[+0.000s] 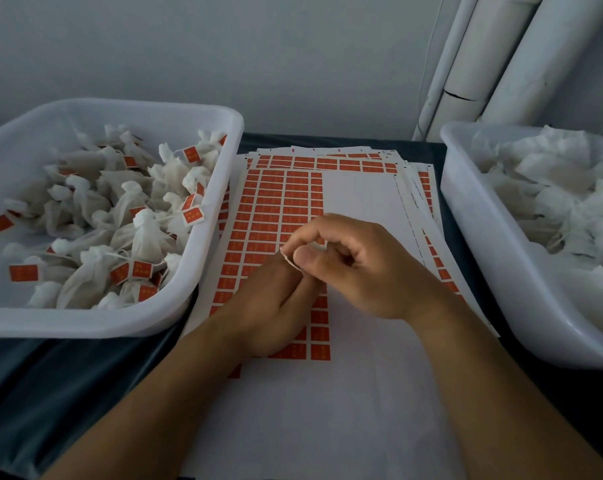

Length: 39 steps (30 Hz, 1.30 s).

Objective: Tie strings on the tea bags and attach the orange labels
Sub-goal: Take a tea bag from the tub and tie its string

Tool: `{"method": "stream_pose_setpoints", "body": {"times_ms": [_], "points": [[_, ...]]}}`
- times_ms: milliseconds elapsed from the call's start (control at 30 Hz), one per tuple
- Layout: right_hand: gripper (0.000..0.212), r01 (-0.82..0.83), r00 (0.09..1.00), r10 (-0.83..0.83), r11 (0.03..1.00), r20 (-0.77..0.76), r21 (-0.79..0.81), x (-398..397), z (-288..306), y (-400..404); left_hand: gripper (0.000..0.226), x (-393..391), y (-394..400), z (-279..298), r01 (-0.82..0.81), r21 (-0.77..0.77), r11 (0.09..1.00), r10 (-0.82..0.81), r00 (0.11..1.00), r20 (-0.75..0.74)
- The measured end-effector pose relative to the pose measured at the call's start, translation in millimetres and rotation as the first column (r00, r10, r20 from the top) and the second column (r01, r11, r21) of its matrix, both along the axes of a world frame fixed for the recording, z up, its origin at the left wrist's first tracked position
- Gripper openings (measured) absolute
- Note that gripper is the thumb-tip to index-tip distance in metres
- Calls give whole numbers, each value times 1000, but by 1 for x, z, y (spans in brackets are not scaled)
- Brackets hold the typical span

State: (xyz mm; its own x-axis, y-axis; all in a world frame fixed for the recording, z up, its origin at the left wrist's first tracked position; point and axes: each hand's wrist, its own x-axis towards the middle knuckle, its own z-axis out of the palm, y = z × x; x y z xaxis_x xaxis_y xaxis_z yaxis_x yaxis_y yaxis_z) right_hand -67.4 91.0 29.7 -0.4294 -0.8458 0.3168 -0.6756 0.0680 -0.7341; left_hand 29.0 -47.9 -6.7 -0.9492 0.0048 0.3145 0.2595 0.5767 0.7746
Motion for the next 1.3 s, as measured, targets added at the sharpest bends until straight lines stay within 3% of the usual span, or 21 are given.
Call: {"method": "stream_pose_setpoints", "body": {"times_ms": [100, 367, 533, 767, 1300], "points": [[23, 9, 999, -10, 999, 41, 38, -2, -4, 0, 31, 2, 3, 3, 10, 62, 998, -13, 999, 49], [13, 97, 995, -97, 995, -16, -17, -6, -2, 1, 40, 4, 5, 10, -26, 172, 985, 6, 993, 114], [12, 111, 994, -111, 993, -9, -25, -6, 1, 3, 60, 2, 0, 13, -110, 244, 963, 66, 981, 182], [7, 67, 997, -68, 998, -42, -10, -4, 1, 3, 52, -4, -8, 8, -277, 257, 926, 203, 938, 283], [20, 70, 989, -70, 998, -130, -1, -2, -6, -2, 50, -7, -12, 14, -517, 360, 777, 340, 825, 452]]}}
